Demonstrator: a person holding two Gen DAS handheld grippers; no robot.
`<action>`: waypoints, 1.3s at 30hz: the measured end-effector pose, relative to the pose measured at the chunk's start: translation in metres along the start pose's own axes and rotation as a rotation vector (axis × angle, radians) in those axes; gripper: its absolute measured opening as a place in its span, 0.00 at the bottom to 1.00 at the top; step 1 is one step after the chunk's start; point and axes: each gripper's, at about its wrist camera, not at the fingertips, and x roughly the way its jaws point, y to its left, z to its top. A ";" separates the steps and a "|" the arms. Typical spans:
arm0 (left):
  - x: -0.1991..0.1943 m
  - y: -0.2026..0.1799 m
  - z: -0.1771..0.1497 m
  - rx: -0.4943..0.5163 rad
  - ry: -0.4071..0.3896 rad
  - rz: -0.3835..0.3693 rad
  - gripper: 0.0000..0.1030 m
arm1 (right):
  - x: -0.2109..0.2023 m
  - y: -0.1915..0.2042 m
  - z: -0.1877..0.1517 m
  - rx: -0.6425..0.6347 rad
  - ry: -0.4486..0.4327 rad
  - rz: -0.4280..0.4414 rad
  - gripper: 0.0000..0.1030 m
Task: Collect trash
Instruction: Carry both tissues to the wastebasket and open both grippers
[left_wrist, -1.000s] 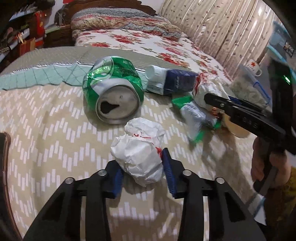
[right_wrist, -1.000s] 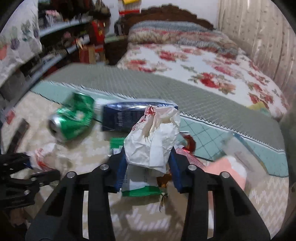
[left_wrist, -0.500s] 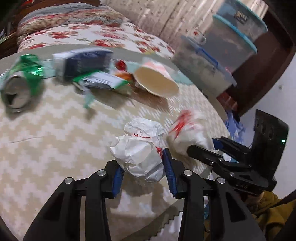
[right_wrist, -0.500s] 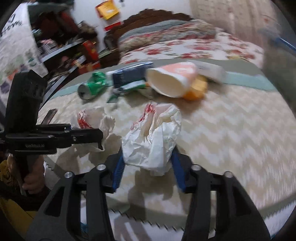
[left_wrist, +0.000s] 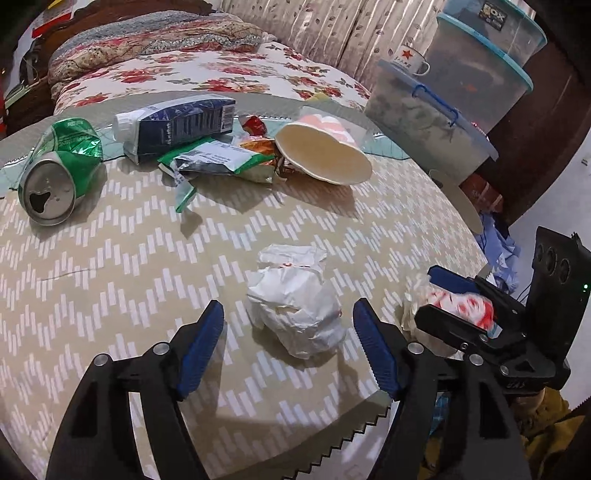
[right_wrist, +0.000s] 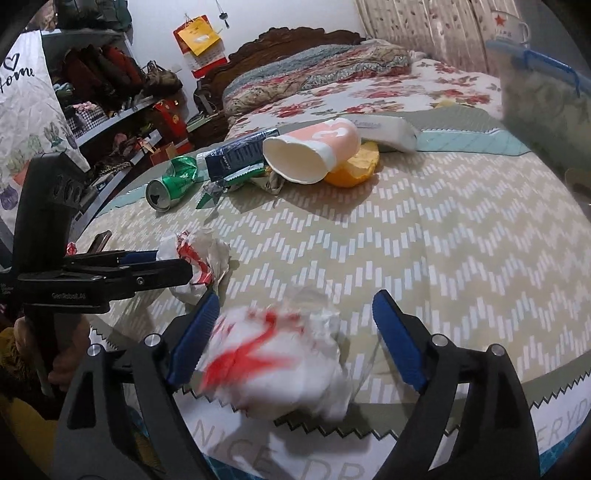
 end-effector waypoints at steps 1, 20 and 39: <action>0.002 -0.002 0.001 0.007 0.005 0.002 0.67 | -0.001 -0.001 -0.001 0.001 0.000 0.005 0.84; 0.035 -0.055 0.038 0.092 0.101 -0.131 0.34 | -0.038 -0.062 -0.011 0.146 -0.115 0.017 0.40; 0.229 -0.328 0.183 0.420 0.279 -0.365 0.50 | -0.121 -0.314 0.010 0.578 -0.304 -0.351 0.53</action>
